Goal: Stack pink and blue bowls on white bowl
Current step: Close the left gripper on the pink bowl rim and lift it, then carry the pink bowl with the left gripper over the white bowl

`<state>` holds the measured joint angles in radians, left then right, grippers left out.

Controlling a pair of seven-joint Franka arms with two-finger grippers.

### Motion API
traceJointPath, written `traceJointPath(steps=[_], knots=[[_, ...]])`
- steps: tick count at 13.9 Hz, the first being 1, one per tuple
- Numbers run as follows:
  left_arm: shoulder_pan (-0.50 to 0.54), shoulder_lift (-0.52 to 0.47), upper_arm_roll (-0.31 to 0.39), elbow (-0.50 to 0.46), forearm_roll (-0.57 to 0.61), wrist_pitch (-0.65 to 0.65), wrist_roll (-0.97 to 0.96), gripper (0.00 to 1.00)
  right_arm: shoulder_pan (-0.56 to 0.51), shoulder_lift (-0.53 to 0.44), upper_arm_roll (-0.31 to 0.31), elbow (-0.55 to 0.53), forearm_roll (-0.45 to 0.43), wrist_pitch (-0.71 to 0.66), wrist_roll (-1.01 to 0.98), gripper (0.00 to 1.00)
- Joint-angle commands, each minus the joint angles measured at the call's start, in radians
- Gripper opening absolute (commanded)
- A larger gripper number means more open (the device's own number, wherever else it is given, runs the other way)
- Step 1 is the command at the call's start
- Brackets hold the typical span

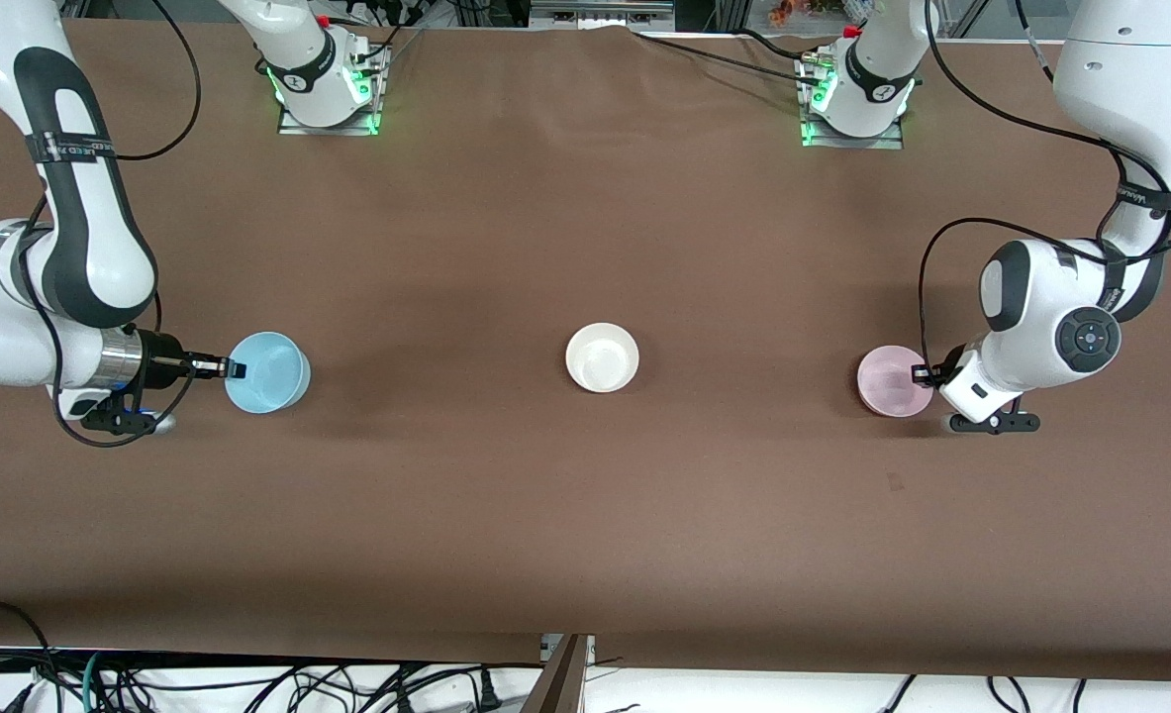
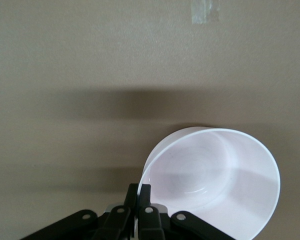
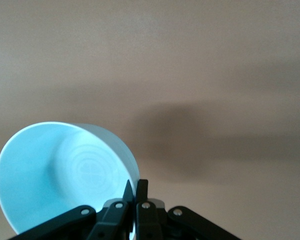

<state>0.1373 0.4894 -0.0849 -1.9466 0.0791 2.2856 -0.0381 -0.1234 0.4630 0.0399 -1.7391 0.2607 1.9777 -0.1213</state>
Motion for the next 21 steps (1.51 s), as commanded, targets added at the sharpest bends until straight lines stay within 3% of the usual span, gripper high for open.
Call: traceJointPath(steps=[1, 7, 15, 21], knots=[[-0.007, -0.008, -0.039, 0.037, 0.005, 0.002, -0.109, 0.00, 0.007, 0.006, 0.006, 0.023, 0.009, -0.025, -0.015, 0.00], [-0.005, -0.022, -0.235, 0.061, 0.004, 0.002, -0.544, 0.00, 0.039, 0.008, 0.006, 0.049, 0.009, -0.065, -0.012, 0.00], [-0.011, -0.011, -0.507, 0.061, 0.002, 0.025, -0.958, 0.00, 0.103, 0.003, 0.005, 0.050, 0.012, -0.074, 0.018, 0.00], [-0.160, 0.011, -0.536, 0.060, 0.002, 0.133, -1.226, 0.00, 0.177, 0.002, 0.006, 0.050, 0.017, -0.072, 0.135, 0.00]])
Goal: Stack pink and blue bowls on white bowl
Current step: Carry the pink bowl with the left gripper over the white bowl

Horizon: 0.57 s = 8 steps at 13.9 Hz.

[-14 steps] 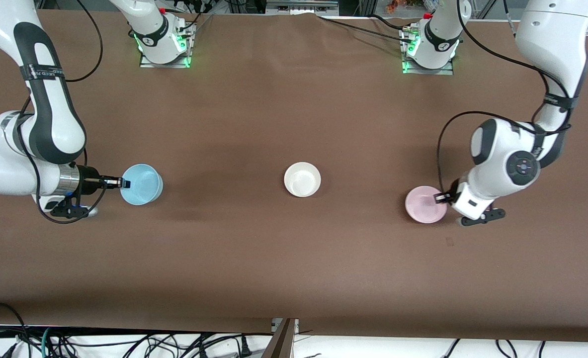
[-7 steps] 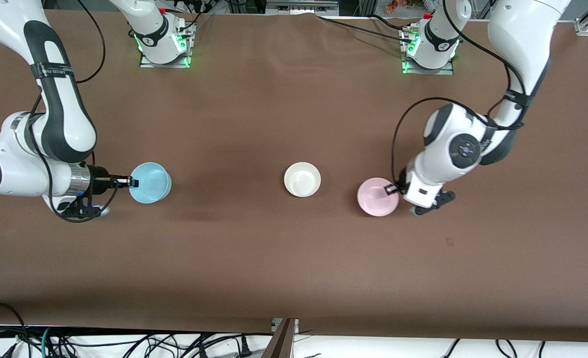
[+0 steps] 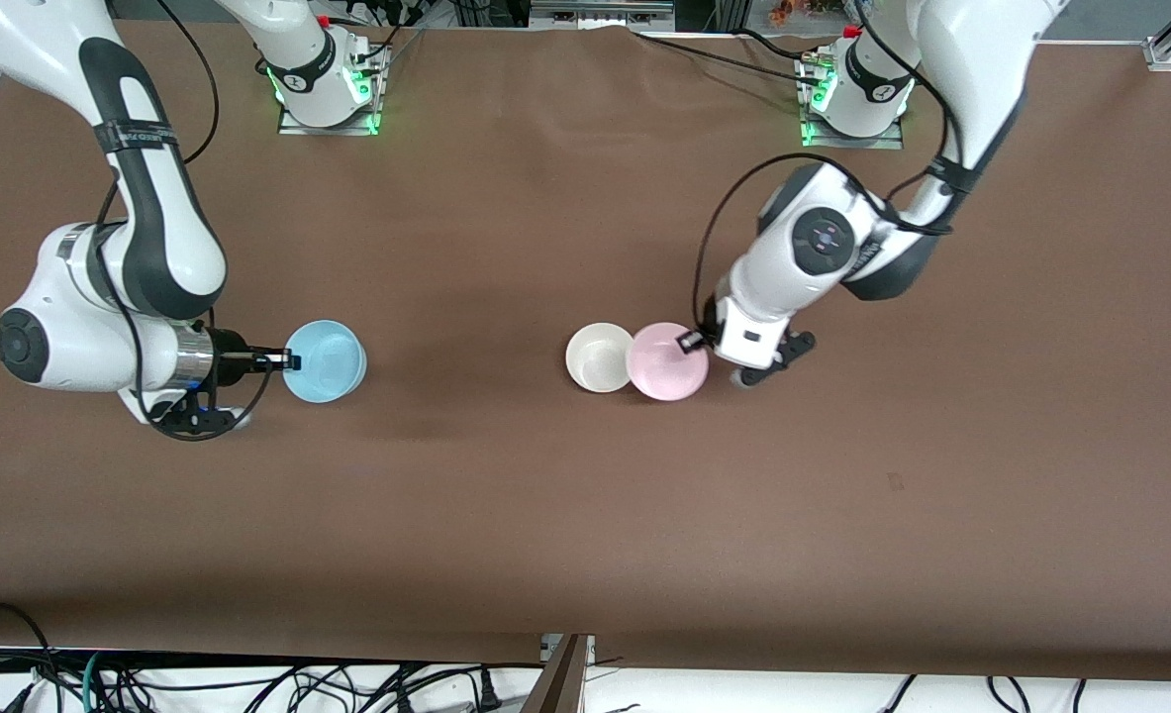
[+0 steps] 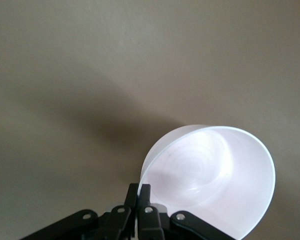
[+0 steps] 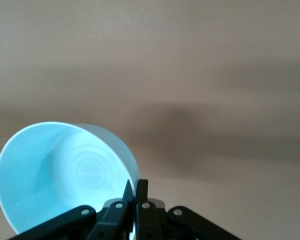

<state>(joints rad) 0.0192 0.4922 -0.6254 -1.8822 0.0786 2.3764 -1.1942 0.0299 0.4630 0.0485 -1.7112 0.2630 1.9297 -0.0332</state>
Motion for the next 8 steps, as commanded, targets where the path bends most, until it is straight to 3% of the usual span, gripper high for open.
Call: traceJointPath(steps=[1, 8], knots=[[-0.063, 0.022, 0.006, -0.005, 0.004, 0.069, -0.097, 0.00, 0.033, 0.000, -0.002, 0.022, 0.015, -0.024, 0.068, 0.00], [-0.124, 0.085, 0.015, -0.003, 0.018, 0.152, -0.162, 0.00, 0.084, 0.002, -0.002, 0.022, 0.016, -0.012, 0.179, 0.00]])
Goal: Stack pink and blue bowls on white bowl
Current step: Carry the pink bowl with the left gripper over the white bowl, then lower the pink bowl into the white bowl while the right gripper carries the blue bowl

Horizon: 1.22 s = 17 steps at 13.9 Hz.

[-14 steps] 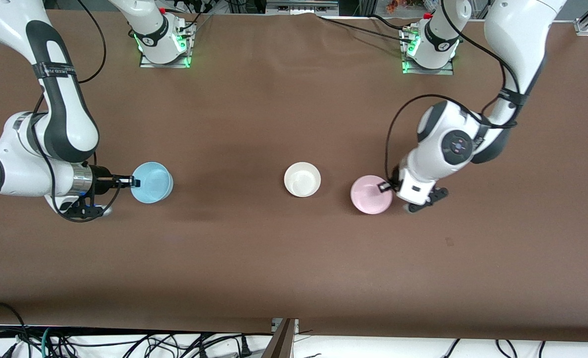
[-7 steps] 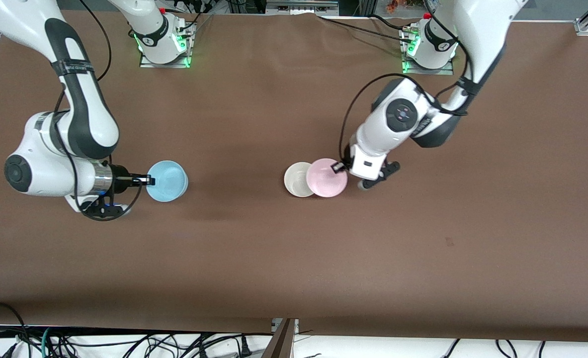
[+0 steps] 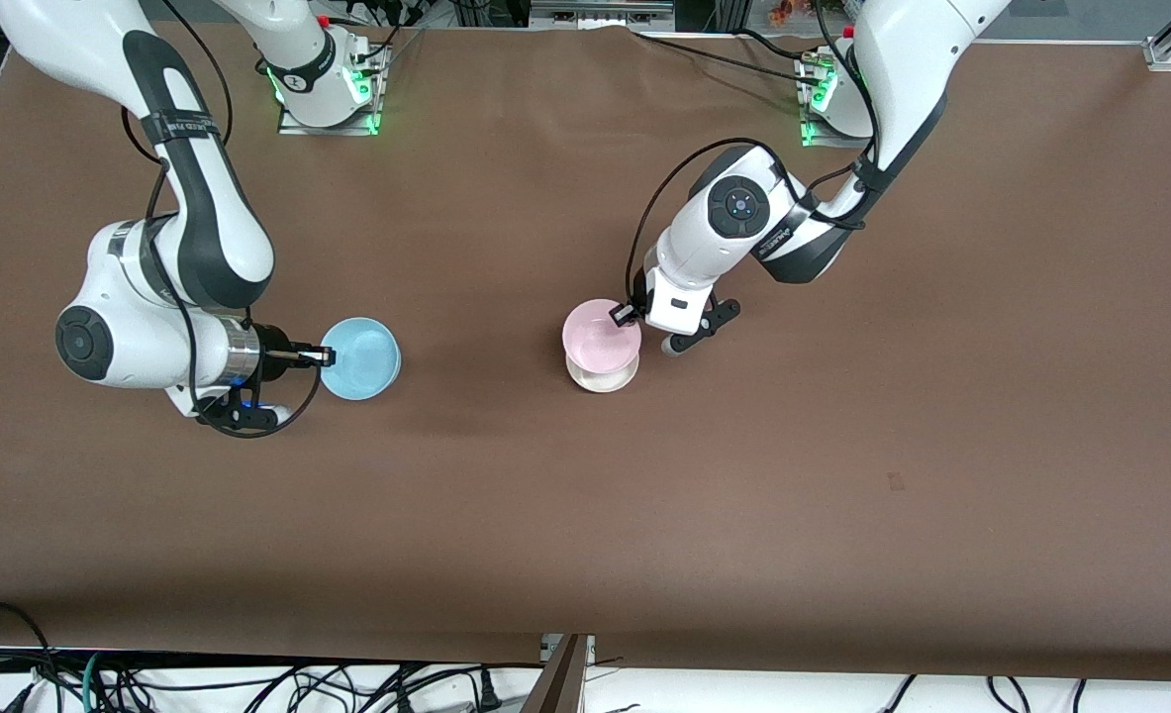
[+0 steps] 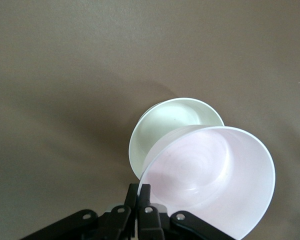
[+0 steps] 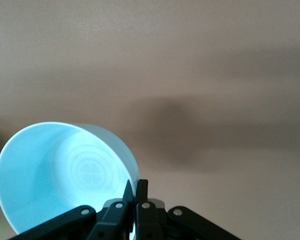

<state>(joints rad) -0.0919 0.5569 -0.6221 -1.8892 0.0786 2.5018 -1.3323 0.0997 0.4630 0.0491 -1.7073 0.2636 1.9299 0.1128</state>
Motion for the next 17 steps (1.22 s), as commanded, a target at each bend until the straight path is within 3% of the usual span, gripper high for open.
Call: traceJointPath(steps=[1, 10, 16, 17], knots=[[-0.012, 0.026, 0.012, 0.004, 0.018, 0.040, -0.024, 0.00, 0.021, 0.002, -0.003, 0.020, 0.016, -0.011, 0.039, 0.00], [-0.020, 0.072, 0.027, 0.004, 0.058, 0.066, -0.031, 0.00, 0.109, 0.008, -0.003, 0.032, 0.020, 0.047, 0.191, 0.00], [-0.057, 0.074, 0.081, 0.005, 0.056, 0.098, -0.033, 0.00, 0.130, 0.014, -0.003, 0.032, 0.045, 0.078, 0.241, 0.00], [-0.057, 0.072, 0.081, 0.005, 0.056, 0.097, -0.033, 0.07, 0.146, 0.014, -0.003, 0.032, 0.046, 0.083, 0.249, 0.00]])
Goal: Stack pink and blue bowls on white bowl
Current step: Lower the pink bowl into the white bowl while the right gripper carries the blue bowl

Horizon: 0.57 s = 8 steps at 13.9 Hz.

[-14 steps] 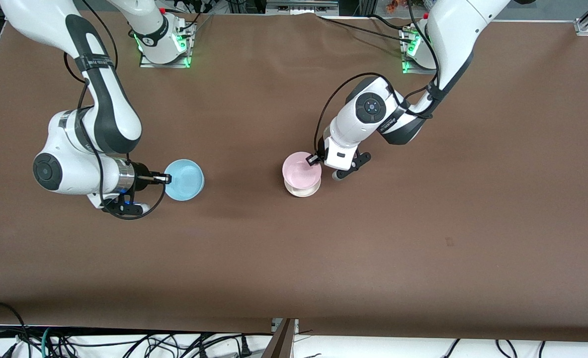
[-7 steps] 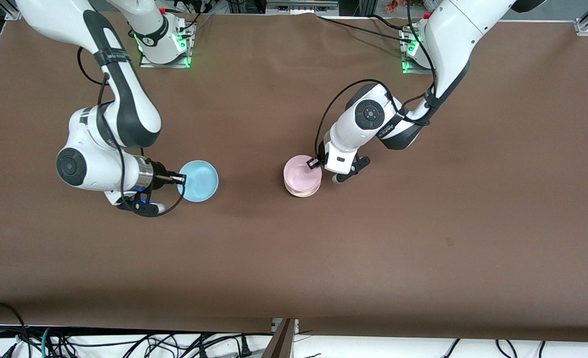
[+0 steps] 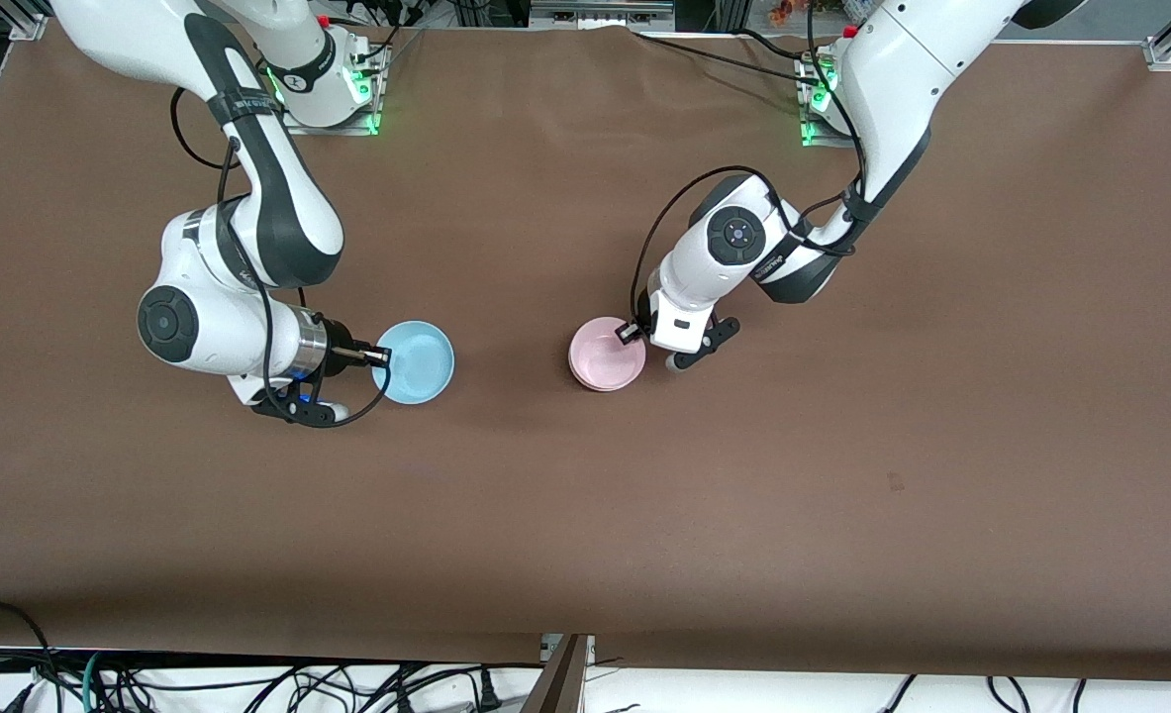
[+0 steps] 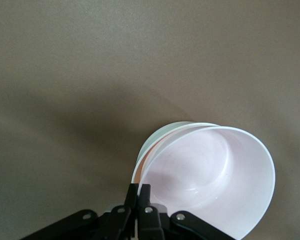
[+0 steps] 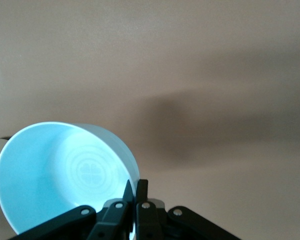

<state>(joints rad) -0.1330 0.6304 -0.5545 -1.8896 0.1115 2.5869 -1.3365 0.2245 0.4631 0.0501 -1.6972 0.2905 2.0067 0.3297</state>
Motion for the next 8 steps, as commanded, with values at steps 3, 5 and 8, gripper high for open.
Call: traceJointPath(steps=[3, 5, 8], knots=[[-0.014, -0.001, 0.018, 0.020, 0.022, 0.012, -0.029, 0.36, 0.035, 0.022, -0.004, 0.037, 0.019, 0.018, 0.071, 0.00], [-0.004, -0.001, 0.018, 0.049, 0.023, 0.007, -0.027, 0.44, 0.061, 0.026, -0.004, 0.042, 0.021, 0.030, 0.103, 0.00], [0.012, -0.014, 0.018, 0.088, 0.025, -0.020, -0.020, 0.45, 0.128, 0.045, -0.004, 0.044, 0.021, 0.111, 0.224, 0.00]])
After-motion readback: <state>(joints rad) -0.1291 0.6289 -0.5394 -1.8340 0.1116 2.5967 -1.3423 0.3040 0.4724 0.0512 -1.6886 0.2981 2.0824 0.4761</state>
